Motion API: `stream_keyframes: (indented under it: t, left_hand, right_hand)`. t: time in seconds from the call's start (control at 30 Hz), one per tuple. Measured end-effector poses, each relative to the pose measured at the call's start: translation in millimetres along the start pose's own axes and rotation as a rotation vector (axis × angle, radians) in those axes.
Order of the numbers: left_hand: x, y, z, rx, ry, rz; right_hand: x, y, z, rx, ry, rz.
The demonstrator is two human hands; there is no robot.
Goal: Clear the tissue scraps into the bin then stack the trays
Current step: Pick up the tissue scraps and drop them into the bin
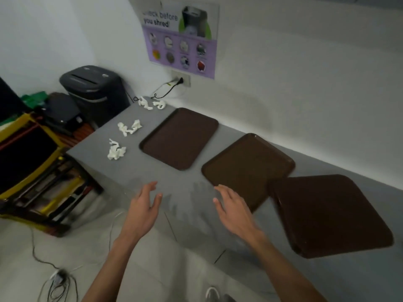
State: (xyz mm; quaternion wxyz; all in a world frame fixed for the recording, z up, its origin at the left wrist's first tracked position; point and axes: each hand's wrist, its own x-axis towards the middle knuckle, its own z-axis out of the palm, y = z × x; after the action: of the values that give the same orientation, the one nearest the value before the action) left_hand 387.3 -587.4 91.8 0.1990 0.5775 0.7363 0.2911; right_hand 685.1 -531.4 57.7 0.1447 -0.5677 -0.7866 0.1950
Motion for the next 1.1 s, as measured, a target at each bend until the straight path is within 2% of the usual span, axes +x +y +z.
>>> stream_keyframes:
  t: [0.17,0.27,0.57,0.73,1.0,1.1]
  left_hand:
    - [56.5,-79.2,-27.1,0.032,-0.002,-0.058]
    - [90.7,-138.3,-49.4,0.051,-0.064,-0.096]
    - [189.3,-274.3,-134.4,0.144,-0.236,-0.098]
    - [250.7,-310.8,-149.2,0.159,-0.294,-0.091]
    - [348.1,-332.1,-139.7,0.174,-0.301,-0.067]
    - [376.2,-331.1,-130.8,0.175,-0.303,0.025]
  right_hand:
    - [75.7,-58.1,53.4,-0.046,-0.054,-0.044]
    - [115.7,-104.0,90.6,-0.032,-0.083,-0.039]
    - [199.4,-256.0,173.7,0.090,-0.085,0.088]
    - [244.9,-304.5,207.5,0.130,-0.139,0.120]
    - [332.6,-326.5,241.0,0.111,-0.173,0.095]
    - [357.2,-333.4,252.9,0.151,-0.172,0.115]
